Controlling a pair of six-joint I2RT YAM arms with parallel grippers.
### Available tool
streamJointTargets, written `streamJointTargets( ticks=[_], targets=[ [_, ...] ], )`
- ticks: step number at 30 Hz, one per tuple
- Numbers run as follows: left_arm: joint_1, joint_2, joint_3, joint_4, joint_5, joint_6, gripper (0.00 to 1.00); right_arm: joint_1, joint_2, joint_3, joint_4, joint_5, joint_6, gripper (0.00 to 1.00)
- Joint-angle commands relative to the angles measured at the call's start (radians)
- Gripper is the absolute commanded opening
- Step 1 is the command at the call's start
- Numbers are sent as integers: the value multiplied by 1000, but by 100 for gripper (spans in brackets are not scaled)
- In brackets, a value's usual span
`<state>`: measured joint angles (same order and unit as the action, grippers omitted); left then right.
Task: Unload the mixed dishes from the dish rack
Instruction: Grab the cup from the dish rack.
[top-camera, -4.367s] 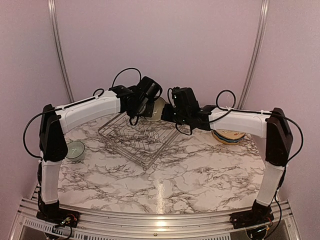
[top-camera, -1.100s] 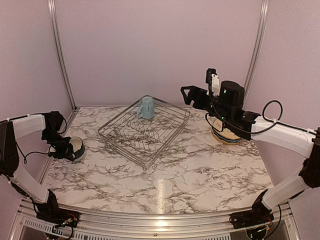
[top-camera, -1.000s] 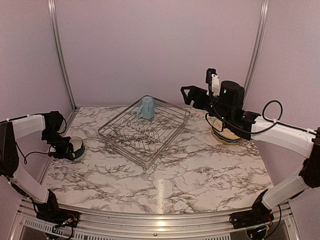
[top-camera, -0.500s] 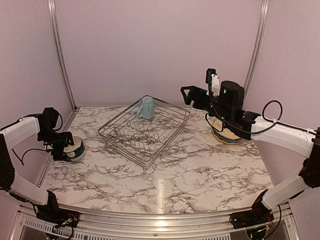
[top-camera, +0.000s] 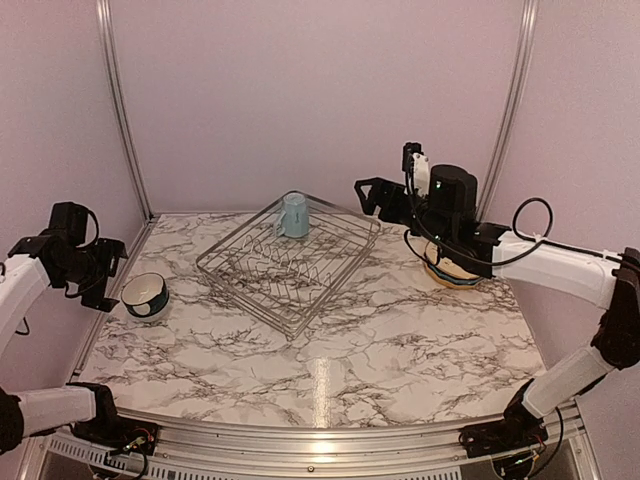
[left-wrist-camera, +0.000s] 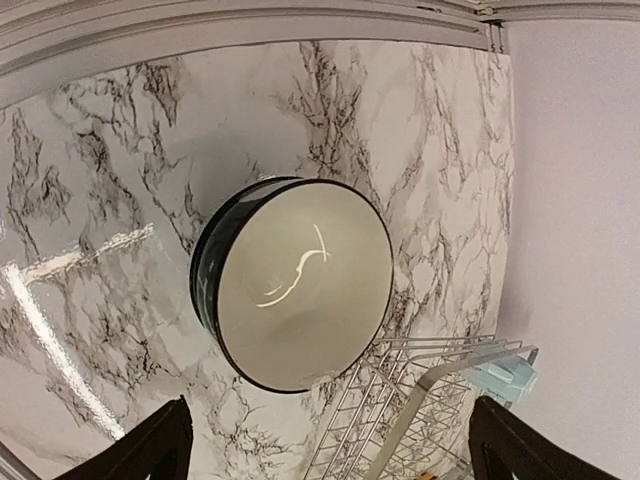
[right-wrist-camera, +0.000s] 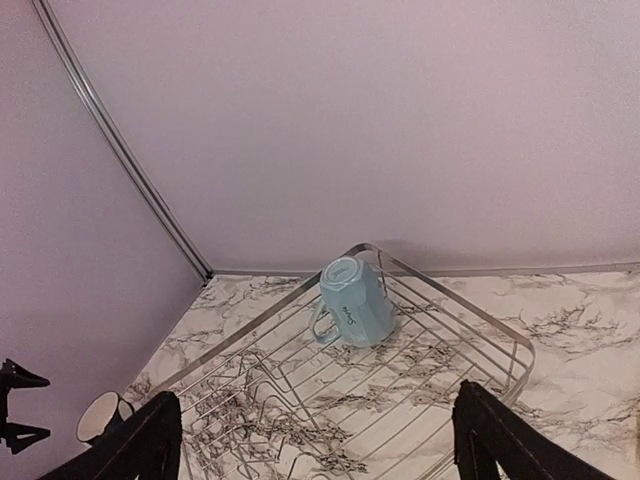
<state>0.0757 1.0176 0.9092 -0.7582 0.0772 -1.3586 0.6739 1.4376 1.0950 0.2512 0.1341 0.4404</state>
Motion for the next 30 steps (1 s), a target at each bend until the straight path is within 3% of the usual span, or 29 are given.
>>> streamJointTargets(
  ticks=[1, 6, 9, 12, 18, 22, 30],
  targets=[
    [-22, -75, 23, 132, -34, 304, 99, -5, 37, 55, -16, -38, -25, 91],
    [-86, -195, -51, 426, 53, 523, 99, -1, 75, 82, -48, -74, -42, 93],
    [-141, -161, -71, 564, 185, 599, 99, 8, 82, 86, -56, -77, -50, 93],
    [-232, -38, 15, 509, 227, 712, 99, 19, 93, 90, -58, -83, -60, 94],
    [-426, 181, 219, 361, 140, 966, 99, 43, 121, 120, -92, -84, -79, 94],
    [-468, 298, 304, 349, 69, 1070, 99, 49, 117, 120, -93, -84, -86, 93],
    [-519, 533, 438, 418, -66, 1126, 99, 49, 86, 93, -104, -61, -101, 94]
  ],
)
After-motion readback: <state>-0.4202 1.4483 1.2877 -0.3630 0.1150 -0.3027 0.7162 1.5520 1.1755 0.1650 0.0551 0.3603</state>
